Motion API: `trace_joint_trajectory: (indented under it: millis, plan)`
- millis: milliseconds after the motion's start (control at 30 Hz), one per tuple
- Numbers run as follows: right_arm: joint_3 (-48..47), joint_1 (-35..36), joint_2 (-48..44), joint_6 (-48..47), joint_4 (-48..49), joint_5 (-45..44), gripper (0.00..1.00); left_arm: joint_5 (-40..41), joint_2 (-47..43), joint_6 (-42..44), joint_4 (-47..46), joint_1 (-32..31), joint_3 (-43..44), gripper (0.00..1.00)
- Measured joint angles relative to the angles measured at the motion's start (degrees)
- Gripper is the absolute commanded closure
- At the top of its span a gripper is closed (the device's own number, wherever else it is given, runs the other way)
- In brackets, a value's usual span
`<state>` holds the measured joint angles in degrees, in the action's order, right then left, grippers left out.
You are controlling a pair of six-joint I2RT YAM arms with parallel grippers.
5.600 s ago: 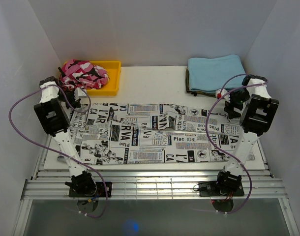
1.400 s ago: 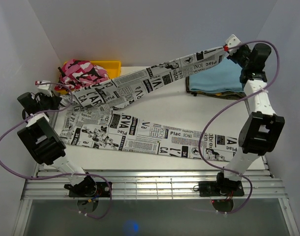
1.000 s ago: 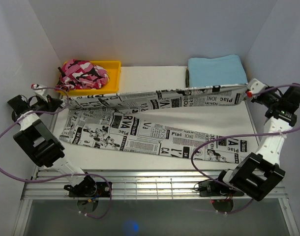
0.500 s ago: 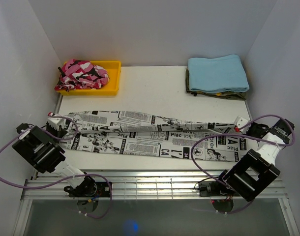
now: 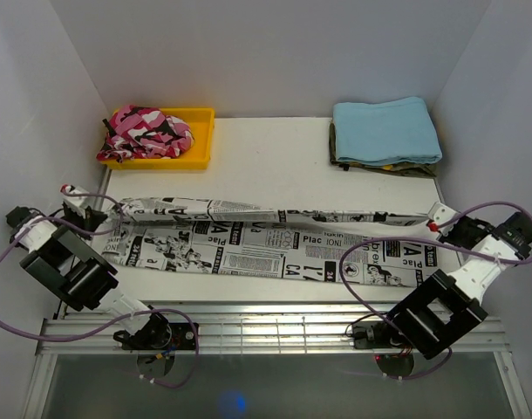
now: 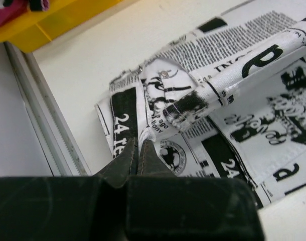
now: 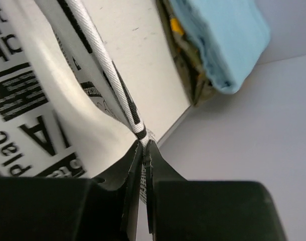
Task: Fold and stack the trousers
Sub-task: Fold the trousers
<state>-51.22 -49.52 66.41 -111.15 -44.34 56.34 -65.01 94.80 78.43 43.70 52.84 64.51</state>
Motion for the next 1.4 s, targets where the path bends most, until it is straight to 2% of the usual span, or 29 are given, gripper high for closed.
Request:
trace_joint_trajectory:
  millis: [133,267,500,567,600,633,700,733,800,833,867,933,1033,1133,1200,1233,1333,1400]
  plan:
    - [9.18,-5.92,-1.03,-1.11,-0.94,-2.08,0.92,2.95,-1.97,9.01,2.75,3.26,-7.19,1.0]
    - [14.84,-10.97,3.91,-1.75,-0.76,-6.73,0.92,9.27,-0.55,16.35,2.25,4.9,-15.34,1.0]
    - [18.56,-12.28,6.19,-2.03,1.16,-12.35,0.92,10.08,0.83,20.55,1.73,5.16,-16.44,1.0]
    - [19.17,-12.37,6.1,-1.95,1.42,-13.2,0.77,10.32,1.09,20.61,2.21,5.14,-15.89,1.0]
    - [19.47,-12.35,5.97,-1.97,1.55,-13.68,0.74,10.67,1.38,20.76,2.84,5.09,-15.26,0.83]
    - [19.71,-12.35,5.84,-2.08,1.73,-14.27,0.61,11.13,1.66,21.27,3.61,5.05,-14.47,0.73]
    - [19.69,-12.39,5.81,-2.03,1.86,-15.28,0.44,12.37,2.16,22.29,5.38,5.14,-12.48,0.61]
    - [19.26,-12.41,5.84,-2.29,1.53,-15.67,0.39,13.4,2.25,23.06,6.29,5.22,-11.39,0.51]
    - [17.27,-12.46,5.86,-2.34,0.2,-16.22,0.27,15.02,2.12,25.2,9.03,5.64,-9.25,0.35]
    - [15.45,-12.48,5.97,-2.54,-0.94,-16.57,0.11,15.56,2.05,26.45,10.91,5.86,-7.93,0.26]
    - [13.18,-12.52,6.1,-2.32,-2.21,-16.76,0.03,16.02,1.92,27.74,13.14,5.99,-6.45,0.22]
    - [7.52,-12.57,6.4,-2.84,-5.53,-17.44,0.09,16.63,1.36,29.97,17.77,6.14,-3.23,0.12]
    - [-0.87,-12.48,6.34,-2.89,-11.1,-17.55,0.1,17.2,0.07,32.15,24.79,6.19,1.9,0.11]
    - [-4.28,-10.67,5.53,-2.89,-14.12,-17.4,0.07,17.33,-1.36,33.07,28.13,5.42,4.22,0.11]
    - [-5.4,-5.77,5.57,-2.8,-15.1,-18.29,0.01,17.53,-1.6,31.5,29.46,3.82,5.01,0.12]
    - [-6.1,-2.12,6.12,-1.53,-15.26,-19.04,0.08,17.66,-1.6,29.88,29.55,2.25,5.09,0.12]
    - [-9.14,8.96,9.97,5.22,-15.69,-21.38,0.2,19.67,-1.84,21.4,26.88,-5.29,4.11,0.13]
    - [-10.86,15.3,13.79,12.44,-15.91,-22.99,0.24,21.97,-2.97,15.06,21.92,-10.97,0.55,0.15]
